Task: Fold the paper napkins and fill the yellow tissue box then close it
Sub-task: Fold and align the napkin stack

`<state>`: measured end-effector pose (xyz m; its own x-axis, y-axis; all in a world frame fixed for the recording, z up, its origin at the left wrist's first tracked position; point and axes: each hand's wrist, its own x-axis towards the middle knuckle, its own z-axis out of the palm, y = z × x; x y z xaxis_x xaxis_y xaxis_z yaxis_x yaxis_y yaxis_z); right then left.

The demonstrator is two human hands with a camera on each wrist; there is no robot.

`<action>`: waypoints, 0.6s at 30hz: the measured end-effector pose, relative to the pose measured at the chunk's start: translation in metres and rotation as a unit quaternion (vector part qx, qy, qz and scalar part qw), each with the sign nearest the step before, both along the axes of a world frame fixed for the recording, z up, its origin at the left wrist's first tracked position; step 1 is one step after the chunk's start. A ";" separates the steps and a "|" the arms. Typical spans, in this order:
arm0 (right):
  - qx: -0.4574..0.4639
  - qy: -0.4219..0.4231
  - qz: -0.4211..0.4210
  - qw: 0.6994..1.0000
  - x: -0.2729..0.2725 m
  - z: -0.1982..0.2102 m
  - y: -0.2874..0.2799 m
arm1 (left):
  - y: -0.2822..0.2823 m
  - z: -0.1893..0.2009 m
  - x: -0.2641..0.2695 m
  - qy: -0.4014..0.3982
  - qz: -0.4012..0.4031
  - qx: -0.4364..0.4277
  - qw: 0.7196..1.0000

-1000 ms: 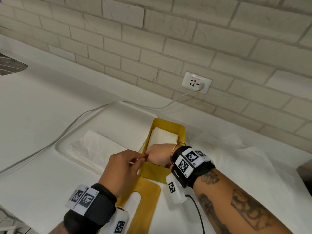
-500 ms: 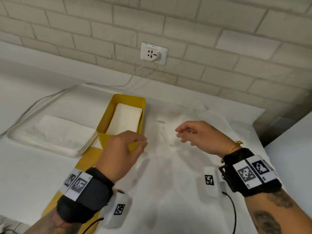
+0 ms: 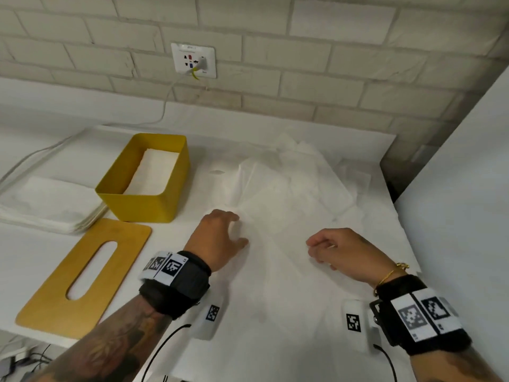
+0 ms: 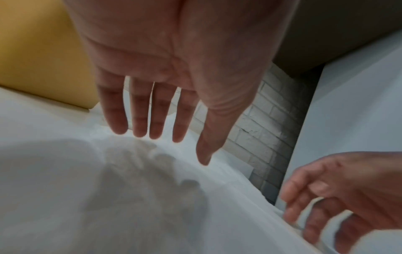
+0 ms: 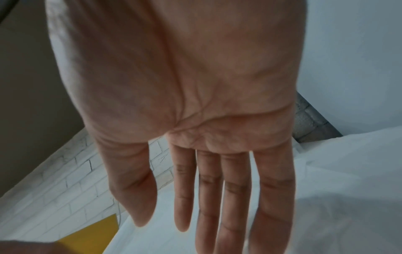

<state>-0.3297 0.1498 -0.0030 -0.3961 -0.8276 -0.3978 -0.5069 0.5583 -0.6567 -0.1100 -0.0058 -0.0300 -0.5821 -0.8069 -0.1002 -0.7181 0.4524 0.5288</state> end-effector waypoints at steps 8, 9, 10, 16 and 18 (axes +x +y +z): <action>-0.011 -0.015 0.022 1.000 0.003 -0.010 0.004 | -0.026 0.017 -0.028 -0.034 0.034 0.068 0.997; -0.020 -0.016 0.017 1.000 0.001 -0.008 0.004 | -0.026 0.019 -0.029 -0.023 0.029 0.064 0.997; -0.036 -0.018 0.005 0.999 -0.002 -0.007 0.004 | -0.026 0.022 -0.028 -0.008 0.020 0.058 0.998; -0.169 -0.029 -0.076 0.982 -0.028 0.013 -0.010 | -0.018 0.061 -0.021 0.102 -0.044 0.022 0.994; -0.183 -0.060 -0.070 0.979 -0.035 0.017 -0.017 | -0.015 0.077 -0.018 0.148 -0.071 0.024 0.986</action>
